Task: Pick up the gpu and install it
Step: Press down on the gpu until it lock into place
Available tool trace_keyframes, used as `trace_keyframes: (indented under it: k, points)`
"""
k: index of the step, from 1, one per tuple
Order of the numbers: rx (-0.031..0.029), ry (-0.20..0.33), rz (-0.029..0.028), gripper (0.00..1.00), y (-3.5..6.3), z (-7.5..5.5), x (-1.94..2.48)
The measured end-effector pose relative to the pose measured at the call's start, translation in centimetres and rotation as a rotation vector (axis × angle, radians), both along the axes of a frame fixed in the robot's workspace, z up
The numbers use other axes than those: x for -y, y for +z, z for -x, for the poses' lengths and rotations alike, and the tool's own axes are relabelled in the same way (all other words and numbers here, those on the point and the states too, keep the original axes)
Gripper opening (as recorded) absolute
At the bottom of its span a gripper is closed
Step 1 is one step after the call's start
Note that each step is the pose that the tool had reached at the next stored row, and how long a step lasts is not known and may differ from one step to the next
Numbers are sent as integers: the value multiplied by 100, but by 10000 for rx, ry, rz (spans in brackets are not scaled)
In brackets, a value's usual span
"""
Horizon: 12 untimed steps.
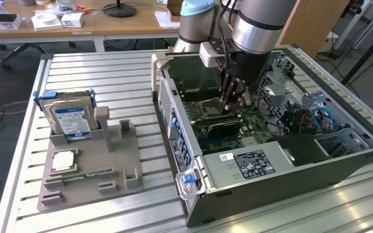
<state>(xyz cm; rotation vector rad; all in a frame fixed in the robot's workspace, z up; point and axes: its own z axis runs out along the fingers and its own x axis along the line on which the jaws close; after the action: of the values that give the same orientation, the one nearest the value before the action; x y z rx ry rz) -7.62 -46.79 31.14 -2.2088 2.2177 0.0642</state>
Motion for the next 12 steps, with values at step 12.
trace_keyframes:
  k: [12]
  points:
    - [0,-2,-10,10,-49,0,0]
